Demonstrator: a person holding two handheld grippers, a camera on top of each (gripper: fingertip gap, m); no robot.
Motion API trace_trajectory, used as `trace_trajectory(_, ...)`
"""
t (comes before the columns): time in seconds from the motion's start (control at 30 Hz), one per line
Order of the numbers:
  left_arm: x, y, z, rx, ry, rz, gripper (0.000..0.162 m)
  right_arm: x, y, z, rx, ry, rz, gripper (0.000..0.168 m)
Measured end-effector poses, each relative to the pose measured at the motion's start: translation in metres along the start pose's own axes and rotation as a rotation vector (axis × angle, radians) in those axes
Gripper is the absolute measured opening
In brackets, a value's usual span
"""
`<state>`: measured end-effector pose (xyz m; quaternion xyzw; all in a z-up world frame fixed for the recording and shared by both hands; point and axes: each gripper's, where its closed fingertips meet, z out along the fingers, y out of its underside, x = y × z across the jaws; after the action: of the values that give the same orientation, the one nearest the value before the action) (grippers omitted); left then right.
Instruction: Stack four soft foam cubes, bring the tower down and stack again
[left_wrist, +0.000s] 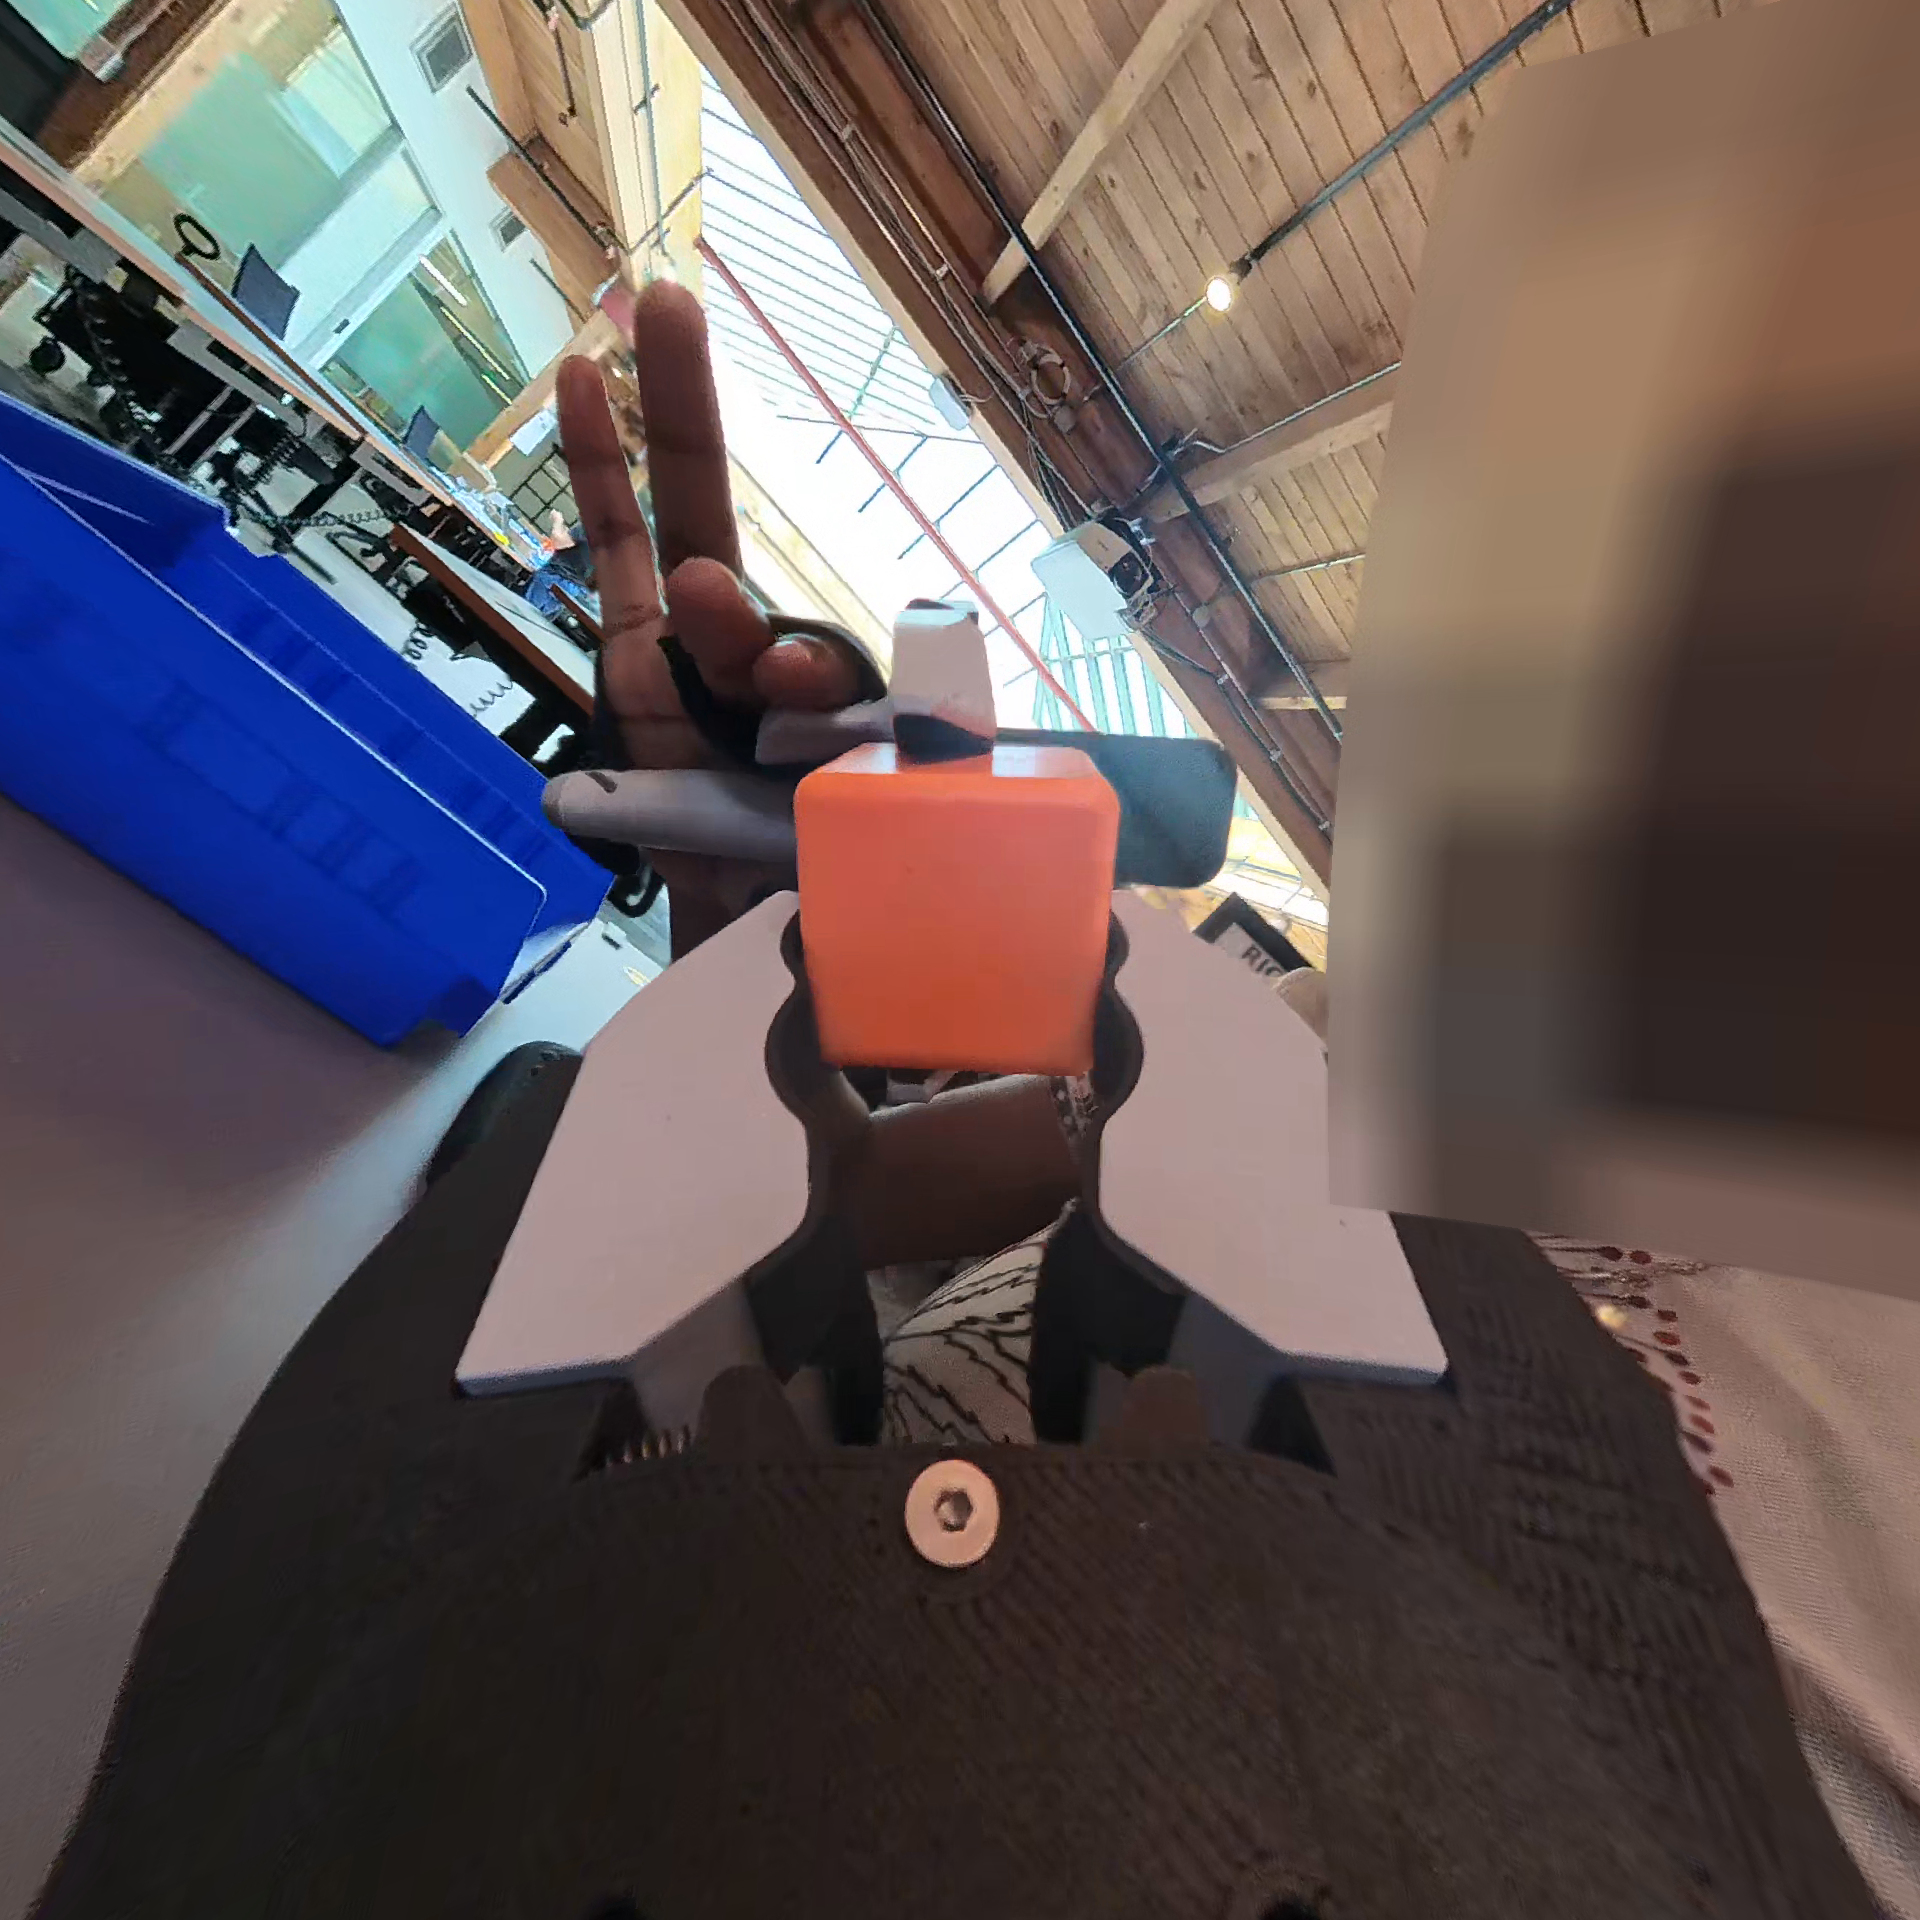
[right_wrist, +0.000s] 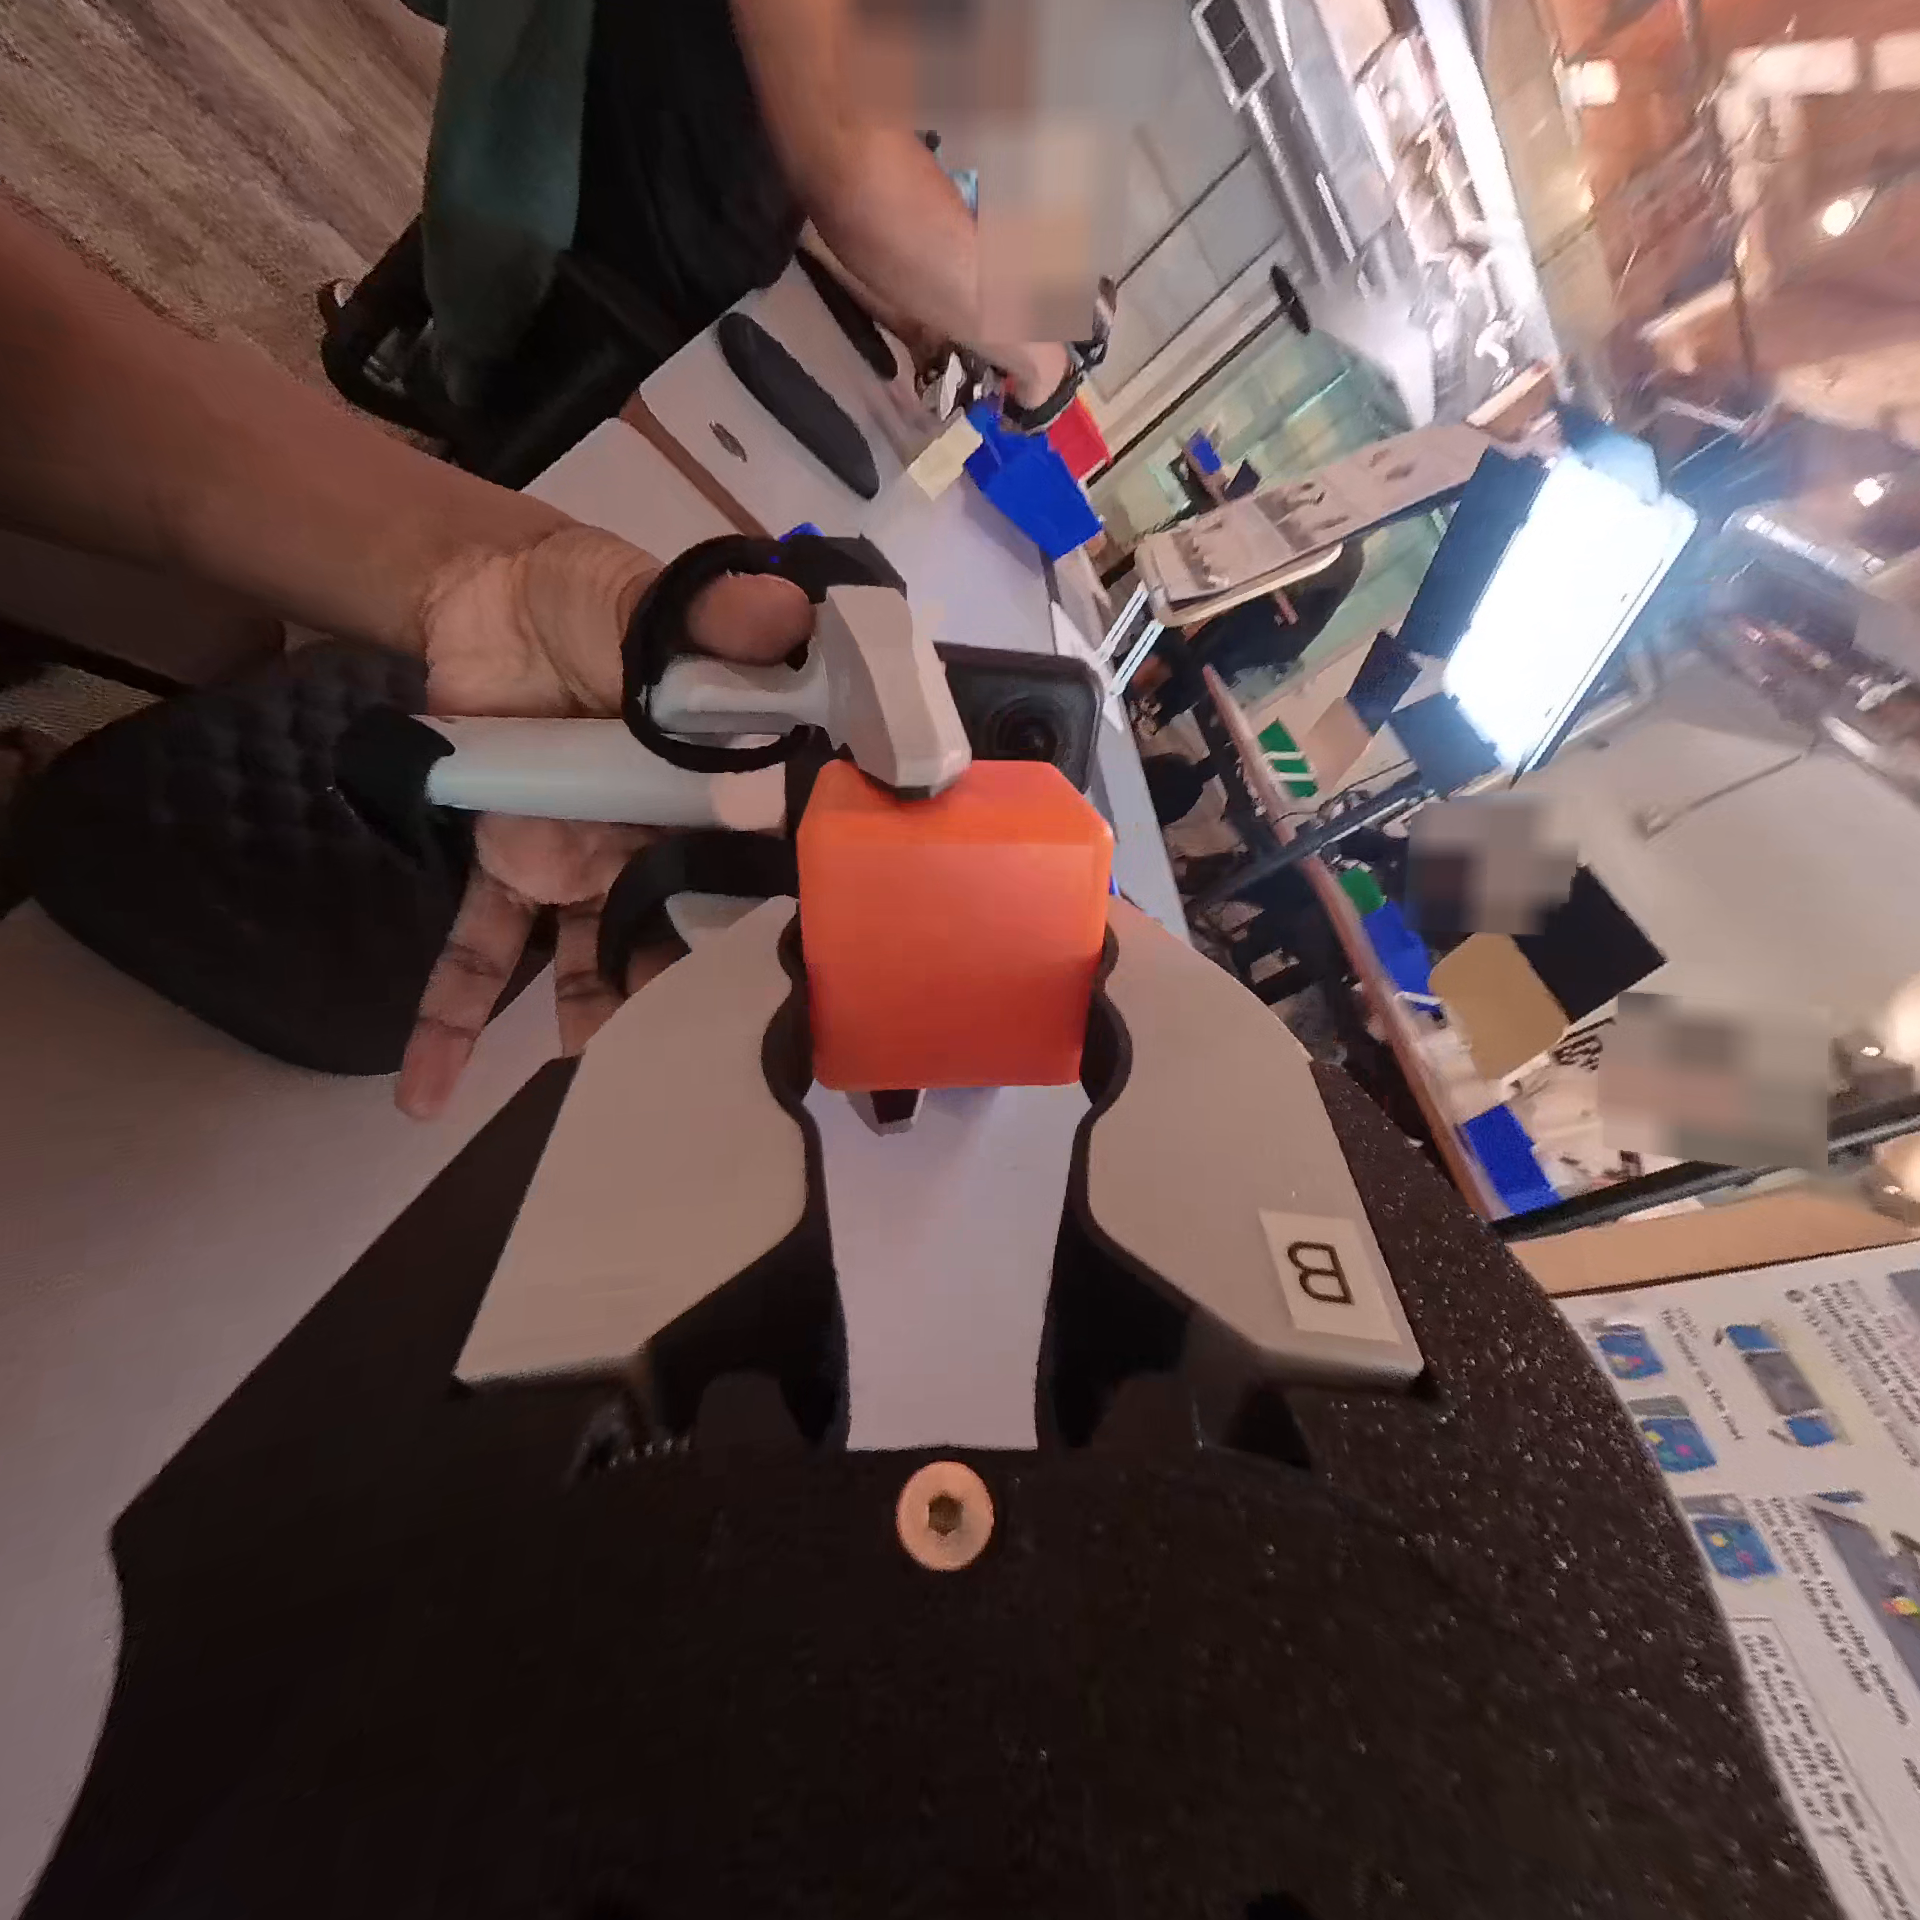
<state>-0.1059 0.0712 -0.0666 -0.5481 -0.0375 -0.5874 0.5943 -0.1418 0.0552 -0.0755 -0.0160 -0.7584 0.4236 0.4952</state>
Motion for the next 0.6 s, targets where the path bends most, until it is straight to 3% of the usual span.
trace_trajectory(0.03, 0.0, -0.003, -0.002, 0.01, -0.017, 0.043, 0.053, -0.001, 0.0, -0.001, -0.002, -0.021, 0.023, 0.049)
trace_trajectory(0.1, -0.002, -0.012, -0.01, 0.026, -0.12, 0.187, 0.078, 0.002, 0.002, -0.004, -0.013, -0.047, 0.101, 0.049)
trace_trajectory(0.2, -0.007, -0.023, -0.032, -0.021, -0.378, 0.499, 0.087, 0.014, 0.024, -0.013, -0.124, -0.05, 0.193, 0.049)
trace_trajectory(0.33, -0.012, -0.036, -0.077, -0.131, -0.748, 0.829, 0.093, 0.01, 0.076, -0.022, -0.416, -0.165, 0.342, 0.049)
trace_trajectory(0.47, -0.02, -0.031, -0.122, -0.321, -1.034, 0.949, 0.108, -0.019, 0.126, -0.023, -0.731, -0.347, 0.456, 0.049)
trace_trajectory(0.6, -0.016, -0.023, -0.138, -0.375, -1.093, 0.98, 0.115, -0.048, 0.158, -0.017, -0.904, -0.493, 0.498, 0.049)
